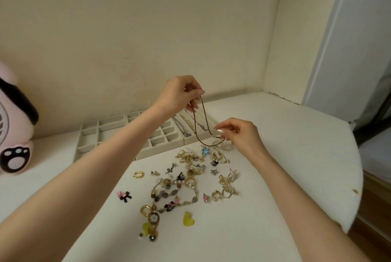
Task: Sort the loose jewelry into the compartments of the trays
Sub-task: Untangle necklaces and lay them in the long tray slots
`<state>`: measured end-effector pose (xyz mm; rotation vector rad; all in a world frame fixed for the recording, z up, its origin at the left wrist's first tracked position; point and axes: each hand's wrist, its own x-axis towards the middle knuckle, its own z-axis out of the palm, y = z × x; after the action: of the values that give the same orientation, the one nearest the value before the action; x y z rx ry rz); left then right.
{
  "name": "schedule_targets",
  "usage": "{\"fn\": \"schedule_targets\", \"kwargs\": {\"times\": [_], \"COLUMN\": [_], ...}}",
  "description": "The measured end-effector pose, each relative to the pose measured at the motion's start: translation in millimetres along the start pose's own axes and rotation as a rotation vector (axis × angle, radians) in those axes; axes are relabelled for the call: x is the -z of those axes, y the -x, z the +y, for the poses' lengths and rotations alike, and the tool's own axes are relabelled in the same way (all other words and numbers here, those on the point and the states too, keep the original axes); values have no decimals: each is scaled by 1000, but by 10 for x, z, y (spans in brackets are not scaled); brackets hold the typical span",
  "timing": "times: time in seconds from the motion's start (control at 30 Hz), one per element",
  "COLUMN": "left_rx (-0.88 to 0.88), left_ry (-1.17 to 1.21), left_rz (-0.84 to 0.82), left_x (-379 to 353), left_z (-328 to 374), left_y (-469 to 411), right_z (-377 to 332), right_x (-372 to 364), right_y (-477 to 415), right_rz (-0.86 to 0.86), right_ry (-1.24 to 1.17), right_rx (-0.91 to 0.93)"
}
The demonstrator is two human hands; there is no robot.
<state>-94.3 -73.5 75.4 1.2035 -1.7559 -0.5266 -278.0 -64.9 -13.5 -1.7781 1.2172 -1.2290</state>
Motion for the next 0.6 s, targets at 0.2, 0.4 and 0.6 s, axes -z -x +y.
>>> {"fn": "schedule_targets", "kwargs": {"times": [0.2,0.4,0.6], "left_rx": [-1,22,111], "left_ry": [34,89,-44], "left_rz": [71,107,29], "left_x": [31,76,152], "left_z": [47,72,-73], "left_y": [27,61,188], "right_z": [10,60,85], "right_x": [3,-3,32], "right_y": [-5,-35,-44], "right_rz": [-35,24,-84], "right_ry": [141,385,414], "right_rx": [50,98,9]}}
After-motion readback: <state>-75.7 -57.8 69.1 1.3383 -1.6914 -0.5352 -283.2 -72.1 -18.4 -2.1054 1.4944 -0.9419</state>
